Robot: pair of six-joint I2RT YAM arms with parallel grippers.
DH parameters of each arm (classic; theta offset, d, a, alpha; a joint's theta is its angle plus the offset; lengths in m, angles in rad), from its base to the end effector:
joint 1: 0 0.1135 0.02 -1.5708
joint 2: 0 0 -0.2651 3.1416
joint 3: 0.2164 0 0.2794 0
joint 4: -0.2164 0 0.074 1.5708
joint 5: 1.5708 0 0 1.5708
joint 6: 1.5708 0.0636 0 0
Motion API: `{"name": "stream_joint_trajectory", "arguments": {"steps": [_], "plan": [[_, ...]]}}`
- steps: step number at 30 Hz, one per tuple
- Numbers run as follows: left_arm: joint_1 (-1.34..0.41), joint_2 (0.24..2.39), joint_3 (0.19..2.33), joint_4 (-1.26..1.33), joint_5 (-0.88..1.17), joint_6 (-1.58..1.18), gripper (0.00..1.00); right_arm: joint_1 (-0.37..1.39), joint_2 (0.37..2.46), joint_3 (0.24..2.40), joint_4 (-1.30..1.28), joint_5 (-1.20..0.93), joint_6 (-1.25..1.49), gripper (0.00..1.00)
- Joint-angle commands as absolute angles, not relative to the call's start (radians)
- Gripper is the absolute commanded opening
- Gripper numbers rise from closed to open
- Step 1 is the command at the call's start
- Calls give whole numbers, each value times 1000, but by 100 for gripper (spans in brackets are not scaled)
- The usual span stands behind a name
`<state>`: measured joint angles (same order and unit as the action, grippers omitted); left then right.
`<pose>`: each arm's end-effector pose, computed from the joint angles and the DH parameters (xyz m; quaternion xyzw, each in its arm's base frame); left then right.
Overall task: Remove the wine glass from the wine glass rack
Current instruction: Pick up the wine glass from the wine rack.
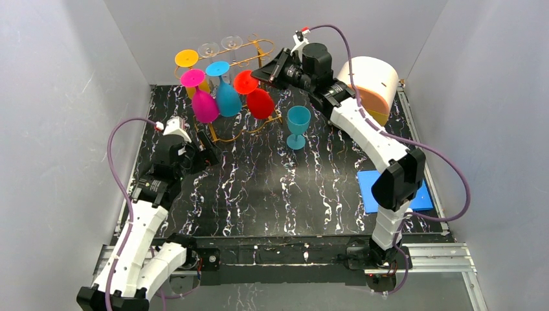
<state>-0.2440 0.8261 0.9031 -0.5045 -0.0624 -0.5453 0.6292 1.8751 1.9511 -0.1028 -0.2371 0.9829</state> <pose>0.2270 -0.0524 0.3322 -0.1428 0.8285 -0.1837 0.5093 0.3977 0.3079 0.4433 0.0440 0.7149 0.5585 0.4184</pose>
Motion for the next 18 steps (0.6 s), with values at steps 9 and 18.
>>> {"name": "stream_joint_trajectory", "arguments": {"steps": [9, 18], "plan": [[-238, 780, 860, -267, 310, -635, 88, 621, 1678, 1746, 53, -475, 819, 1], [-239, 749, 698, 287, 611, -1019, 88, 648, 1546, 1426, 310, -646, 709, 1]]}}
